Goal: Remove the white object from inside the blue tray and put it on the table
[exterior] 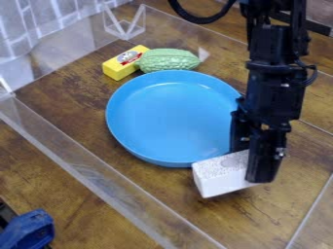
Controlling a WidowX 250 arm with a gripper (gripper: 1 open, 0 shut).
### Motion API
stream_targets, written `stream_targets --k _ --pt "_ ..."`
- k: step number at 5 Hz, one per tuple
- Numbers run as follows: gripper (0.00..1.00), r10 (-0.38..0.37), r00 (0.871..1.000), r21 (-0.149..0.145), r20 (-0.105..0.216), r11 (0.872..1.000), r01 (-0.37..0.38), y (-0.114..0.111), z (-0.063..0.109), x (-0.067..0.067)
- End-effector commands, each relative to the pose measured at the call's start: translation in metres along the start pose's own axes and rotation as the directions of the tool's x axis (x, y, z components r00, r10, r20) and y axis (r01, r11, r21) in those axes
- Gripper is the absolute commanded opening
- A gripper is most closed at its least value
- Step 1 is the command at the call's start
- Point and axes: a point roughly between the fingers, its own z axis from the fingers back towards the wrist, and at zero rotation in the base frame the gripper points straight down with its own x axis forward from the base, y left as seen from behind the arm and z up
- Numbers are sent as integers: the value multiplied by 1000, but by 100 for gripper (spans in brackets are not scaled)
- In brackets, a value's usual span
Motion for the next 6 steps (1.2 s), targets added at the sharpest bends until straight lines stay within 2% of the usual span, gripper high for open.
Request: stream_targets --k 1,6 --pt "0 -45 998 24 47 999 44 -9 12 11" --pt "0 -71 996 8 57 997 71 -7 2 20"
